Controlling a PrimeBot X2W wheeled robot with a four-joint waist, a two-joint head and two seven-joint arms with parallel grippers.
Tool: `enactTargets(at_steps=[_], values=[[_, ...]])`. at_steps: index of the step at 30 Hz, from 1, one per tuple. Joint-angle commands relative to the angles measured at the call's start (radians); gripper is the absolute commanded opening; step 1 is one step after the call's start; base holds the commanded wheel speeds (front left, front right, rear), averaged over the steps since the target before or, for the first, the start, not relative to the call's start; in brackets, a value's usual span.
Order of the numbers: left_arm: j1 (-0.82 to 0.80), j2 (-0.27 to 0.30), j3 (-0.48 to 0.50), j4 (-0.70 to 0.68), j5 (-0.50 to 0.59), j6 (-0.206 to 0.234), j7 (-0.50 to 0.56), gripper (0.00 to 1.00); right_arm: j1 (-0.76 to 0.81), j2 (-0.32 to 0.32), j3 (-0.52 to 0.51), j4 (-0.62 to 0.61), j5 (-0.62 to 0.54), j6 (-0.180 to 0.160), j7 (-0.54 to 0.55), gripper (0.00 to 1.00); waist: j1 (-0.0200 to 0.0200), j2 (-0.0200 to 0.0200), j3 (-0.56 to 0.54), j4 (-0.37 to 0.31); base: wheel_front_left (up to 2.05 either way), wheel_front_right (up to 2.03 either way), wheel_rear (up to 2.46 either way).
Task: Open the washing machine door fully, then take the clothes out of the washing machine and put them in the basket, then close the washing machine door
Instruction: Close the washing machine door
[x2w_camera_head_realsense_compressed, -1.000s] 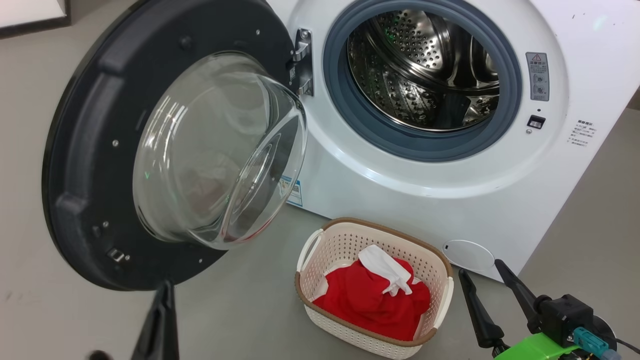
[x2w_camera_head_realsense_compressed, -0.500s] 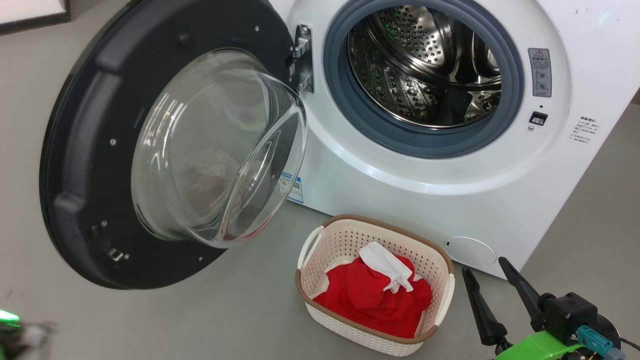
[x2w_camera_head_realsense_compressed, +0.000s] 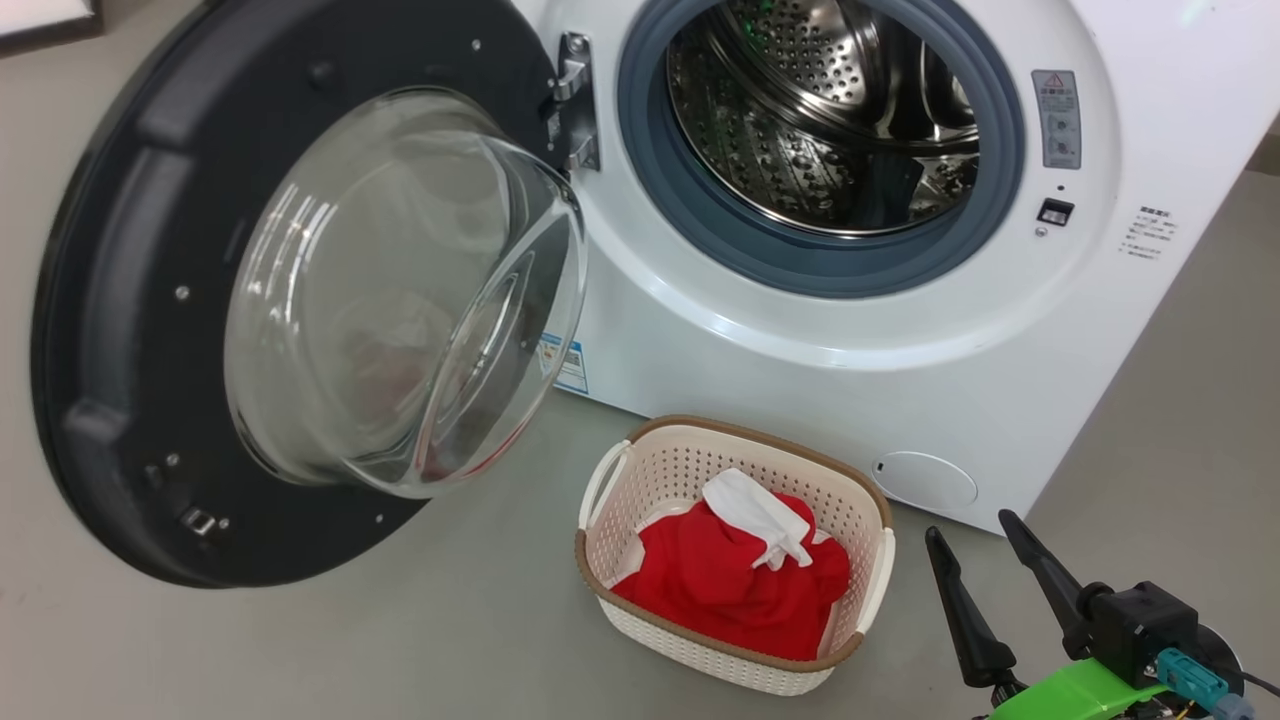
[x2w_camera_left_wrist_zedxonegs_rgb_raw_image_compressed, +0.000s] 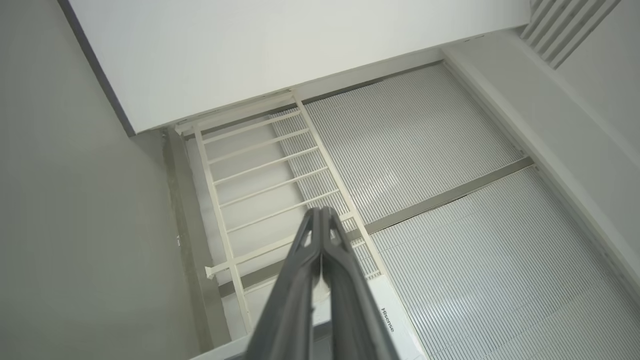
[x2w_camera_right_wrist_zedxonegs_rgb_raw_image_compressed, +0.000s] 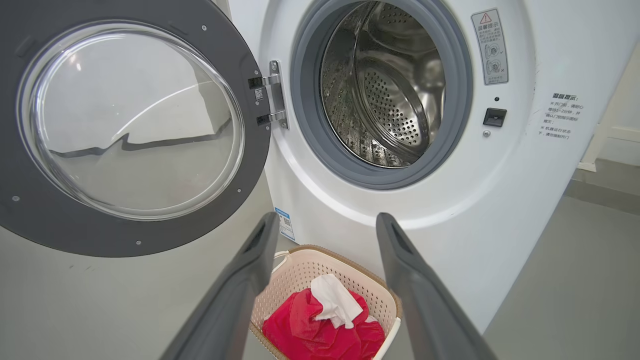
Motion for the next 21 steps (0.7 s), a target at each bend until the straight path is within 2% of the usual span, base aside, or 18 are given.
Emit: enactTargets(at_steps=[1,4,10,21], values=[[-0.047,0.065,0.037,0.011,-0.011,-0.001,0.019,0.00,-0.047,-0.011,0.025,-0.030,-0.008,0.003,0.000,1.00,0.0000,0.0000,0.005,-0.009,0.00,0.00,0.00],[-0.074,0.104,0.033,0.142,-0.034,-0.003,0.070,0.00,-0.048,-0.011,0.025,-0.031,-0.006,0.003,0.002,1.00,0.0000,0.0000,0.009,-0.020,0.00,0.00,0.00],[-0.107,0.122,-0.015,0.289,-0.043,-0.017,0.148,0.00,-0.054,-0.011,0.026,-0.035,-0.010,0.003,0.008,1.00,0.0000,0.0000,0.019,-0.035,0.00,0.00,0.00],[-0.154,0.123,-0.100,0.419,-0.027,-0.059,0.244,0.00,-0.065,-0.011,0.033,-0.041,-0.010,0.003,0.015,1.00,0.0000,0.0000,0.034,-0.061,0.00,0.00,0.00]])
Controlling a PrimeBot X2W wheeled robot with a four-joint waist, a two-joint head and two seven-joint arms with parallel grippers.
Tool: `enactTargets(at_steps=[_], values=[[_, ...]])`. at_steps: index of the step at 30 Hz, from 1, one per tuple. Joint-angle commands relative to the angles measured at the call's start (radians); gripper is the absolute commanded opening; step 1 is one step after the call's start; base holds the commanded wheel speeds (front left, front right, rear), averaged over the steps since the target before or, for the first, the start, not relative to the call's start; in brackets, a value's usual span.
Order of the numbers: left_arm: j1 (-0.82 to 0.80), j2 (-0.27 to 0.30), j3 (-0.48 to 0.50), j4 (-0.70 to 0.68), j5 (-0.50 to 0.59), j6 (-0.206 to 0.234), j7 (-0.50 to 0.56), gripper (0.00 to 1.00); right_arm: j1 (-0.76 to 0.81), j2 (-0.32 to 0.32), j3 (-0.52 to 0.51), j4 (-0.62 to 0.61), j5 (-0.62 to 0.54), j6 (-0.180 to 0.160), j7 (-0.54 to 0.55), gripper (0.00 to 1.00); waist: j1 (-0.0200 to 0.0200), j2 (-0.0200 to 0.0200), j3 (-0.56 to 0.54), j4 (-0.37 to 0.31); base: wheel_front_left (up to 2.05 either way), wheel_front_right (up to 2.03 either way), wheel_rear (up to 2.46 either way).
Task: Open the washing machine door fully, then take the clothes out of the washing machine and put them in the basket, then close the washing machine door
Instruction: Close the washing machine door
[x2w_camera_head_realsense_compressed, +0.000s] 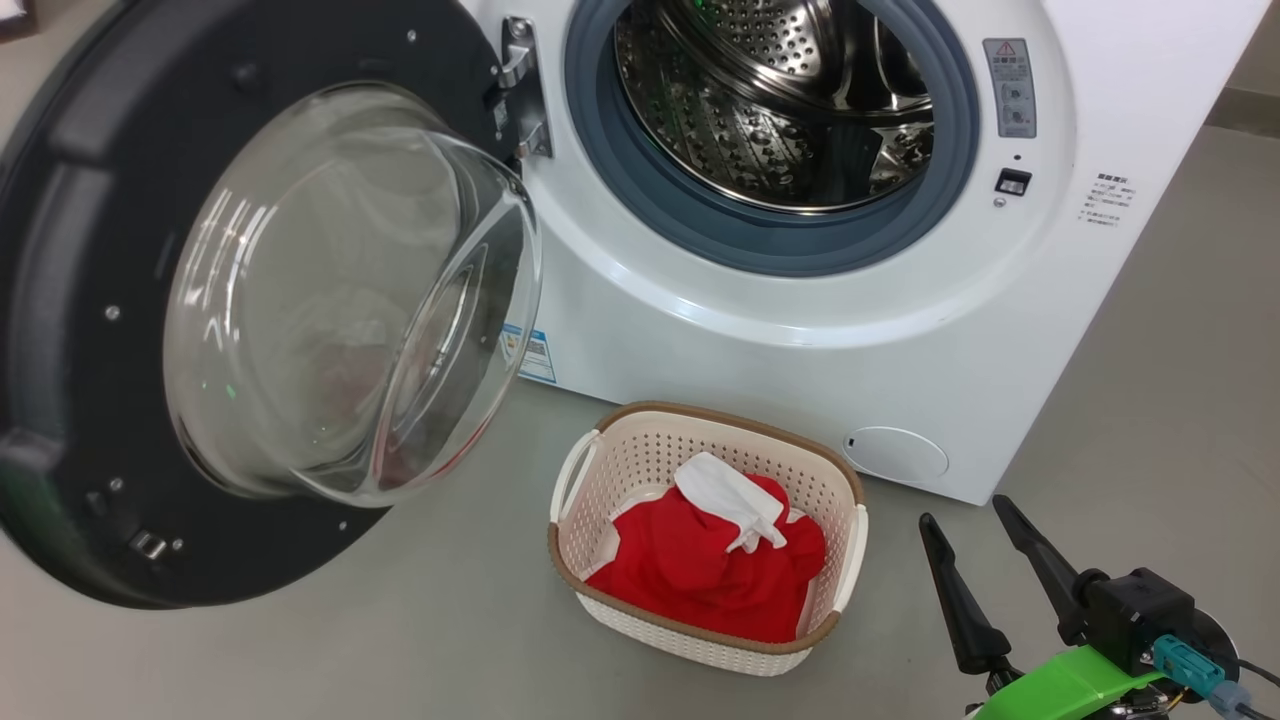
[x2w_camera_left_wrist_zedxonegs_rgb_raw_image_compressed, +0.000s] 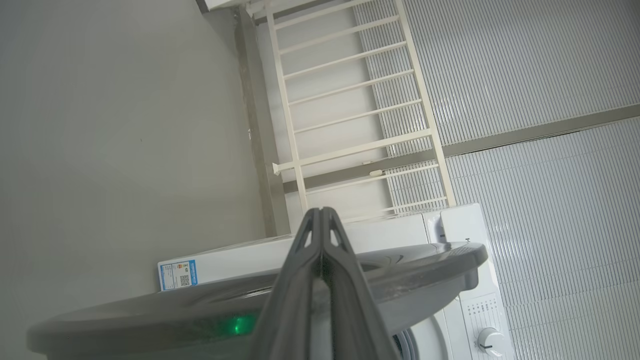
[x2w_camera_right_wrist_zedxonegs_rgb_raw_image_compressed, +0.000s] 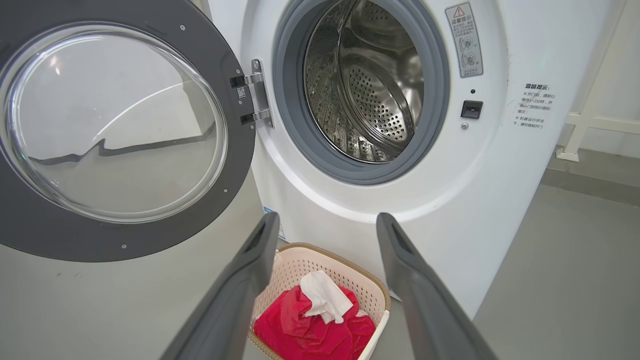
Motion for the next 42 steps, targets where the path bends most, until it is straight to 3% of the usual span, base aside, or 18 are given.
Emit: enactTargets(at_steps=[1,18,42], values=[[-0.043,0.058,0.017,-0.010,0.012,-0.015,0.016,0.00,-0.045,-0.011,0.026,-0.030,-0.009,0.003,0.002,1.00,0.0000,-0.0001,0.004,-0.006,0.00,0.00,0.00],[-0.021,0.048,-0.021,0.009,-0.003,-0.047,0.131,0.00,-0.047,-0.011,0.018,-0.040,-0.014,0.003,0.009,1.00,0.0000,-0.0001,0.024,-0.016,0.00,0.00,0.00],[0.145,0.013,-0.051,-0.183,-0.058,-0.066,0.330,0.00,-0.067,-0.011,0.015,-0.044,-0.015,0.003,0.001,1.00,0.0000,-0.0001,0.048,-0.023,0.00,0.00,0.00]])
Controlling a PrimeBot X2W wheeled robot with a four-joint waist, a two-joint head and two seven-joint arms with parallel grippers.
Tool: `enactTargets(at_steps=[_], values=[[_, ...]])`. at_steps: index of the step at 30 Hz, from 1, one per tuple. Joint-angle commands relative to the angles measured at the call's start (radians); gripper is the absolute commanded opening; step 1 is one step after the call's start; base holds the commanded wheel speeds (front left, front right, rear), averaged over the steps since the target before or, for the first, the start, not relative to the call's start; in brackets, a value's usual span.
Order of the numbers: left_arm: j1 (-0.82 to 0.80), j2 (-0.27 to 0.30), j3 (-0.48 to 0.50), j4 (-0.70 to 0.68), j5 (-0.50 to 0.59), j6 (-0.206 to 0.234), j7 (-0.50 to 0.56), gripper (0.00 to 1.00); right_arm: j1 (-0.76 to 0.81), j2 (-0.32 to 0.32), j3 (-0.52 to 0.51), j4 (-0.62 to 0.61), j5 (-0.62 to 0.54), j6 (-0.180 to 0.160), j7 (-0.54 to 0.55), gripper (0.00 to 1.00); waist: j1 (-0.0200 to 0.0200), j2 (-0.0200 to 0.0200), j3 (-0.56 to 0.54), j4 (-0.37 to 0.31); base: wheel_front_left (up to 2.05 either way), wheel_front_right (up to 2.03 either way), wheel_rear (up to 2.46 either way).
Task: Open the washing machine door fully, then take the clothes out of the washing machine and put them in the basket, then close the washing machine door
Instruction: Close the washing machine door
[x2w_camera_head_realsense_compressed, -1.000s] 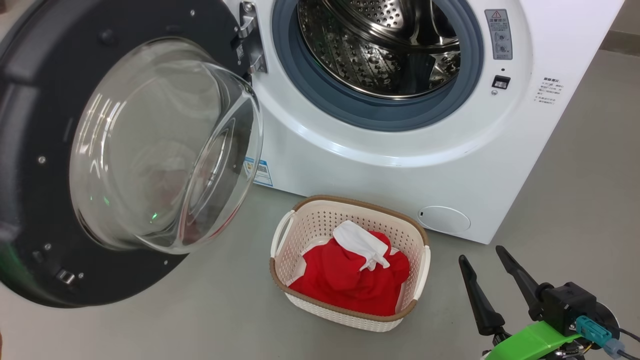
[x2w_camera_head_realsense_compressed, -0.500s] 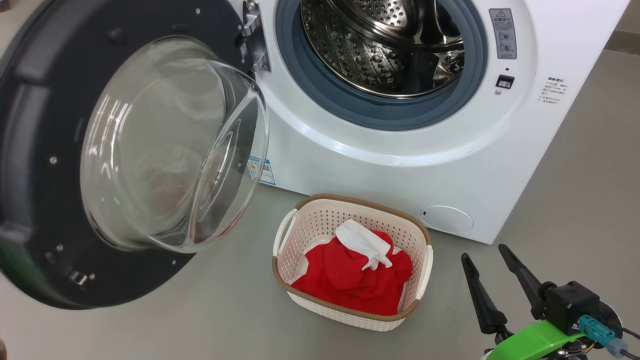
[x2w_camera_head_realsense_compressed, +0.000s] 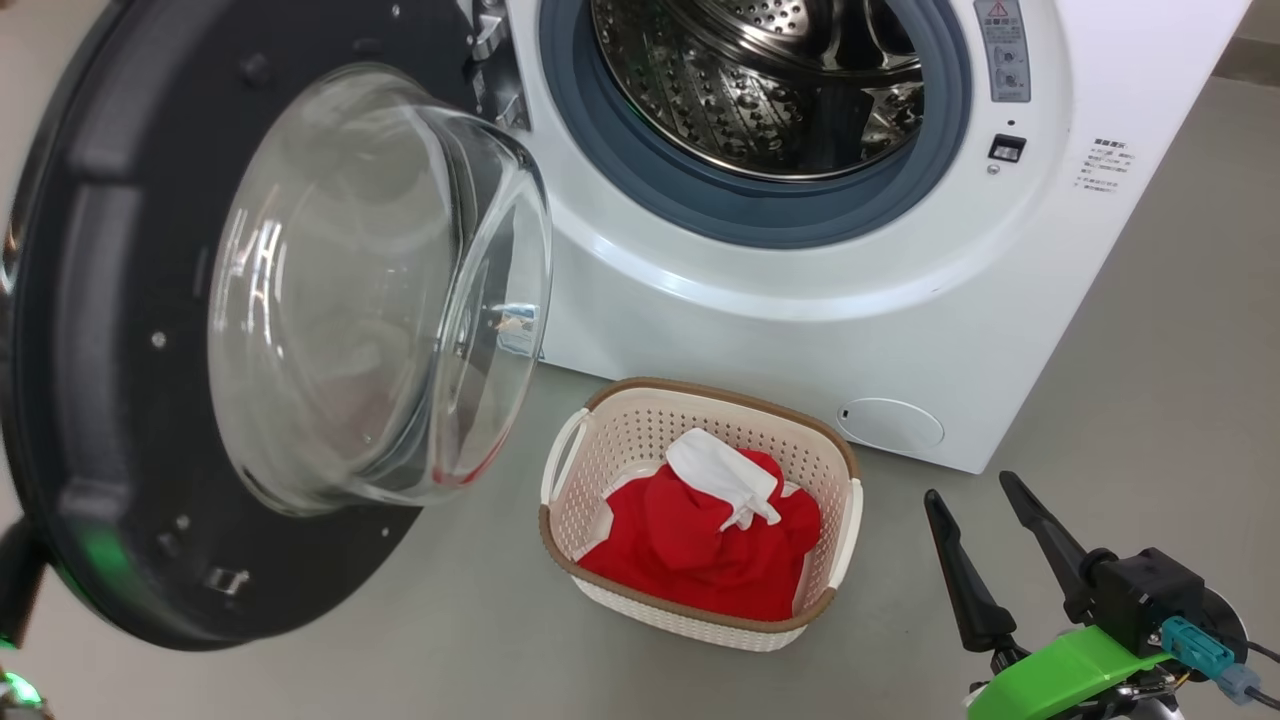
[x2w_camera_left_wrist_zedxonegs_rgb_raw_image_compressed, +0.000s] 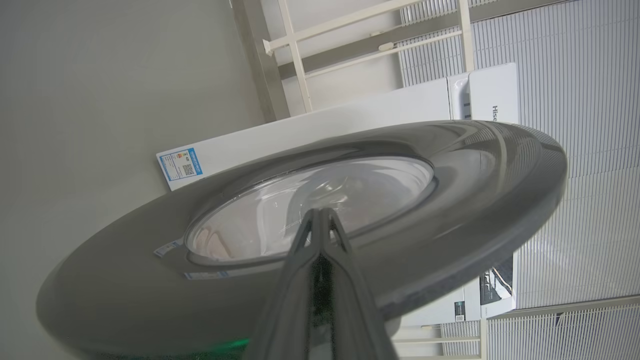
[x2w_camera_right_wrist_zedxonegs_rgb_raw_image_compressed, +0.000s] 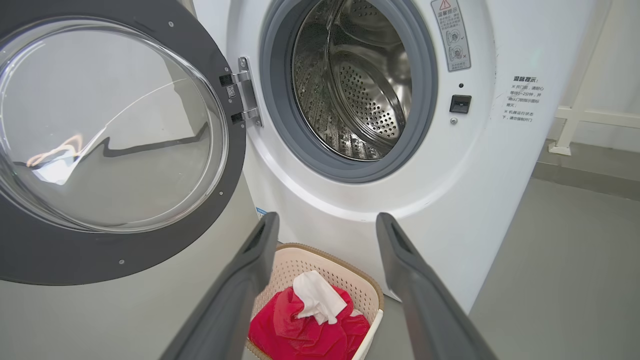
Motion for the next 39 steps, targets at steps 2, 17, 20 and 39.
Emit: enactTargets(at_steps=[2,17,20,39], values=[[0.001,0.025,0.012,-0.052,-0.012,-0.014,0.034,0.00,-0.042,-0.010,0.020,-0.026,-0.008,0.003,-0.008,1.00,0.0000,0.0000,0.004,-0.007,0.00,0.00,0.00],[0.121,-0.016,0.001,-0.255,-0.101,-0.014,0.175,0.00,-0.057,-0.010,0.011,-0.014,0.001,0.003,-0.023,1.00,0.0000,0.0000,0.017,-0.051,0.00,0.00,0.00],[0.141,-0.024,-0.002,-0.288,-0.109,-0.013,0.188,0.00,-0.059,-0.010,0.012,-0.010,0.006,0.003,-0.028,1.00,0.0000,0.0000,0.020,-0.064,0.00,0.00,0.00],[0.206,-0.073,-0.047,-0.430,-0.118,-0.010,0.237,0.00,-0.071,-0.010,0.016,0.023,0.022,0.003,-0.057,1.00,0.0000,0.0000,0.020,-0.139,0.00,0.00,0.00]])
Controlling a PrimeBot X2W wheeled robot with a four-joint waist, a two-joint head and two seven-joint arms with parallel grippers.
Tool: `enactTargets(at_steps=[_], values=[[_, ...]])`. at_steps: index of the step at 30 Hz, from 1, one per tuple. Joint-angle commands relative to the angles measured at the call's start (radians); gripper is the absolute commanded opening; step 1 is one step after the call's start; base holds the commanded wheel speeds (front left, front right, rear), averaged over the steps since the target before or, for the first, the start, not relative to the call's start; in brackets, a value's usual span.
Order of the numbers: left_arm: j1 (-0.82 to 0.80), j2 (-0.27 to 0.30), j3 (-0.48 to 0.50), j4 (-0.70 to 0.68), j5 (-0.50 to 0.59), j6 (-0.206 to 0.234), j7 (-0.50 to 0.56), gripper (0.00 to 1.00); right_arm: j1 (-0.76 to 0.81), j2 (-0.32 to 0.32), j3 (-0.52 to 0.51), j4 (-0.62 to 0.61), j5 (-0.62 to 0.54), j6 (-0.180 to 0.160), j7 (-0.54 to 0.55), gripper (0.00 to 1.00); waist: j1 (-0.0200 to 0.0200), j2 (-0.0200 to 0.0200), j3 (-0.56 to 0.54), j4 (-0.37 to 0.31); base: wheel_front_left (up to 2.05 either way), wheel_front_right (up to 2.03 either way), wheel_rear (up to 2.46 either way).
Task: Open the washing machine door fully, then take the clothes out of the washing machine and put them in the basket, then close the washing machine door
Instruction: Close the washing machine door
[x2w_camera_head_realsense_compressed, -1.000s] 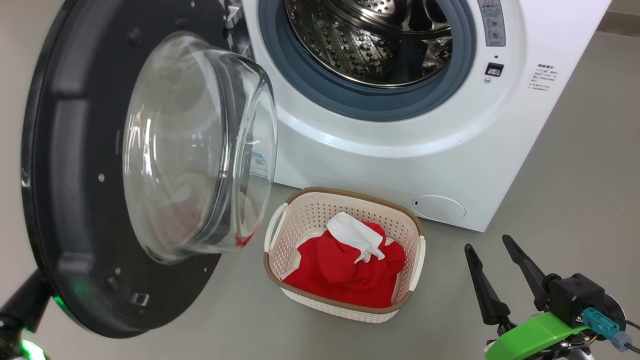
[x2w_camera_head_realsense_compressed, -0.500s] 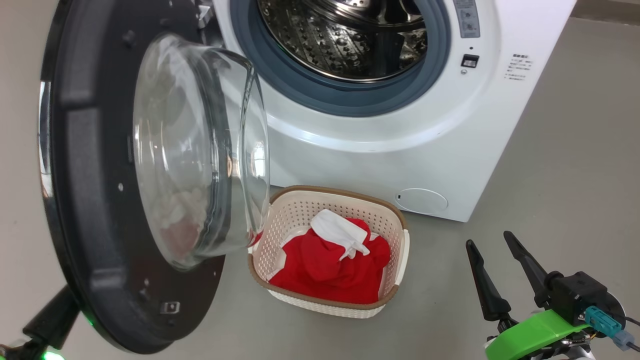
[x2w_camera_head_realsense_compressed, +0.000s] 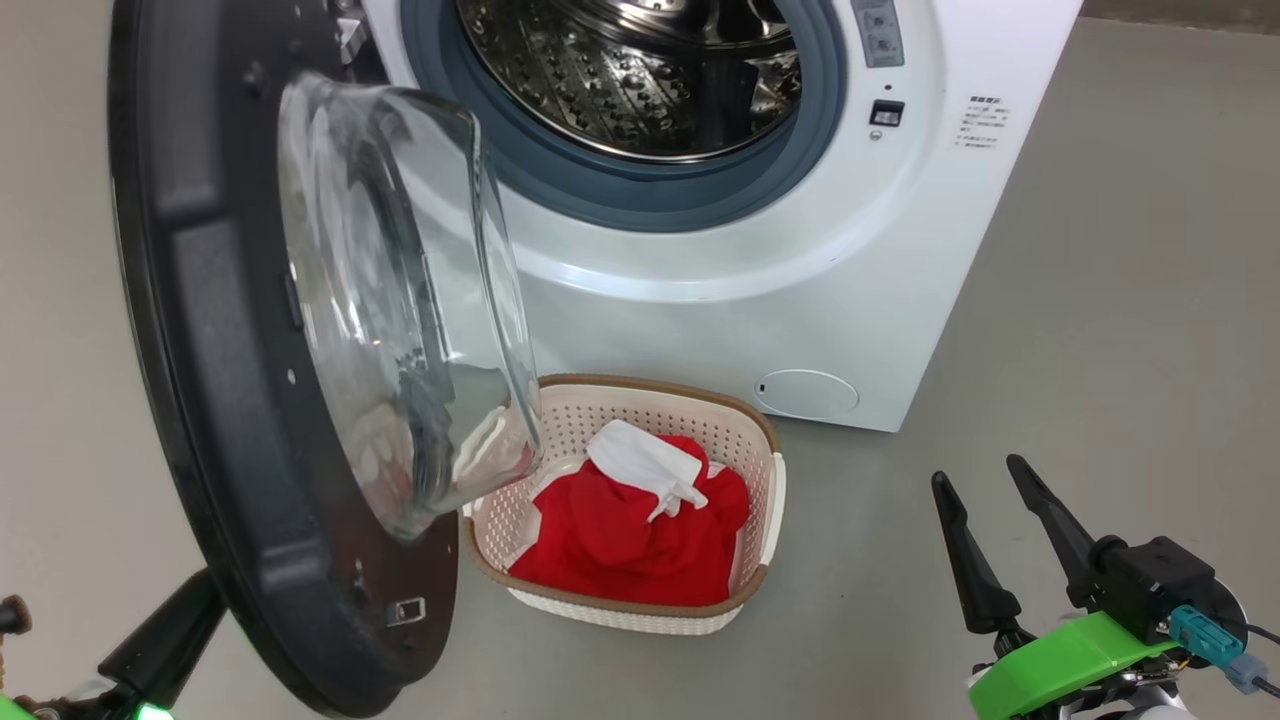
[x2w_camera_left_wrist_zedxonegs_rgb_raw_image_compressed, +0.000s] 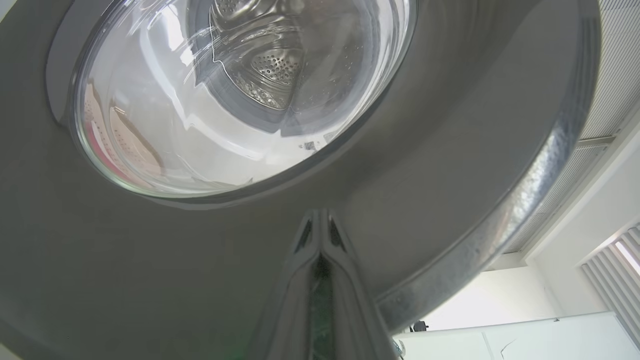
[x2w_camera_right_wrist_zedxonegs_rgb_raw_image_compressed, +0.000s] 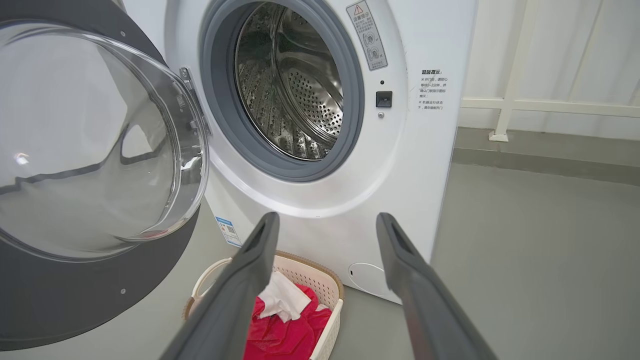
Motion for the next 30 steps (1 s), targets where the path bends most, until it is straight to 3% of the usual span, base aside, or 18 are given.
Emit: enactTargets(at_steps=[1,16,23,24,26,27,30], values=[[-0.013,0.021,0.031,-0.036,-0.013,-0.010,0.015,0.00,-0.035,-0.010,0.024,-0.021,0.004,0.003,-0.012,1.00,0.0000,-0.0001,-0.004,-0.006,0.00,0.00,0.00],[0.004,-0.007,0.059,-0.071,-0.028,-0.010,0.001,0.00,-0.020,-0.010,0.022,-0.011,0.010,0.003,-0.016,1.00,0.0000,-0.0001,-0.023,-0.003,0.00,0.00,0.00],[-0.006,-0.031,0.115,-0.084,-0.013,-0.017,-0.063,0.00,-0.015,-0.010,0.025,-0.010,0.013,0.003,-0.018,1.00,0.0000,-0.0001,-0.032,0.016,0.00,0.00,0.00],[-0.008,-0.034,0.124,-0.084,-0.004,-0.018,-0.078,0.09,-0.014,-0.010,0.026,-0.009,0.014,0.003,-0.018,1.00,0.0000,-0.0001,-0.033,0.019,0.00,0.00,0.00],[-0.015,-0.045,0.142,-0.085,0.014,-0.019,-0.111,0.65,-0.013,-0.010,0.027,-0.009,0.015,0.003,-0.019,1.00,0.0000,-0.0001,-0.034,0.024,0.00,0.00,0.00],[-0.018,-0.050,0.153,-0.085,0.026,-0.020,-0.130,1.00,-0.013,-0.010,0.027,-0.009,0.016,0.003,-0.020,1.00,0.0000,-0.0001,-0.035,0.026,0.00,0.00,0.00],[-0.027,-0.068,0.179,-0.084,0.055,-0.022,-0.182,1.00,-0.012,-0.010,0.027,-0.008,0.017,0.003,-0.021,1.00,0.0000,-0.0001,-0.037,0.032,0.00,0.00,0.00]])
